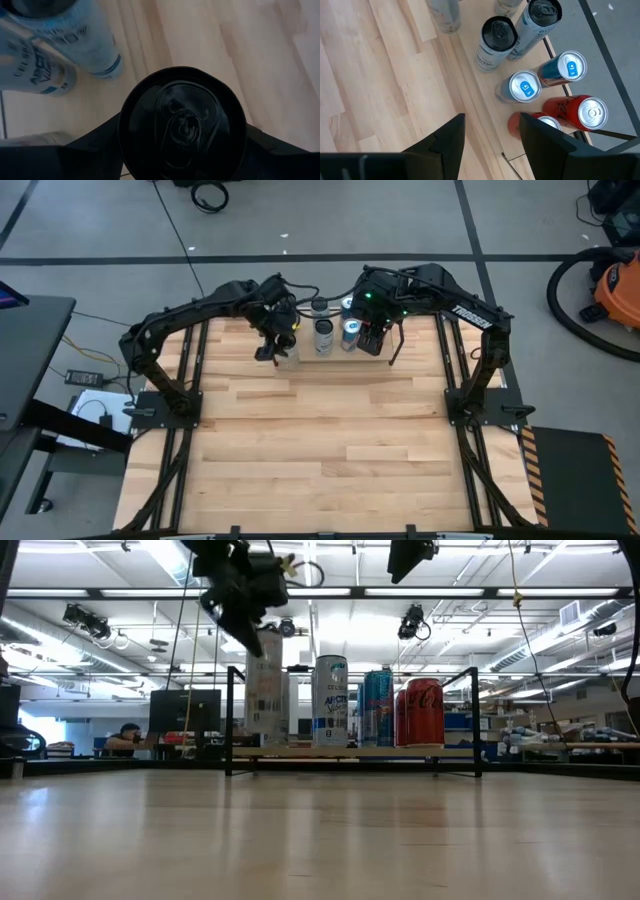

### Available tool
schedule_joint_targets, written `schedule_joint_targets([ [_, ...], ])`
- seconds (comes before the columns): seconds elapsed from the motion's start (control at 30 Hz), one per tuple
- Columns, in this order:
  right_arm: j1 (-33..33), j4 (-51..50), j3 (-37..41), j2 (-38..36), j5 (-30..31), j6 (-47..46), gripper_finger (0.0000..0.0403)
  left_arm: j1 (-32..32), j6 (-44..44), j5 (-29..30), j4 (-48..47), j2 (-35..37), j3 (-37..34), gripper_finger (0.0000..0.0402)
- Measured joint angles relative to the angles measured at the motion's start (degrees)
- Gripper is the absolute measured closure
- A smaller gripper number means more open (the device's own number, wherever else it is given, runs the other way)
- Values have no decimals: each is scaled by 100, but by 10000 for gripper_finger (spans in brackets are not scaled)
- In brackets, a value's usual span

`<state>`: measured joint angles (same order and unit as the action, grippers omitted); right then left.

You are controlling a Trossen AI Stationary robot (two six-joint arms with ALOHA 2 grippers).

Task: Place canned beverage on shelf
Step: Put the white yellow soda can on the shelf aligned with the white yellow soda can

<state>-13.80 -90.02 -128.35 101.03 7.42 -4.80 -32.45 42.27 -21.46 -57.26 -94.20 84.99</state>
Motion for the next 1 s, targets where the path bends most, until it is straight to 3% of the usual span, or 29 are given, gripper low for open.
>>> schedule_joint_targets([
  [0.4, -2, 2, 0, 0, 28, -105, 208, -412, 1047, 8, 343, -334, 6, 139],
  [1.0, -2, 37, 0, 0, 42, -105, 208, -579, 1229, -91, 532, -516, 13, 139],
])
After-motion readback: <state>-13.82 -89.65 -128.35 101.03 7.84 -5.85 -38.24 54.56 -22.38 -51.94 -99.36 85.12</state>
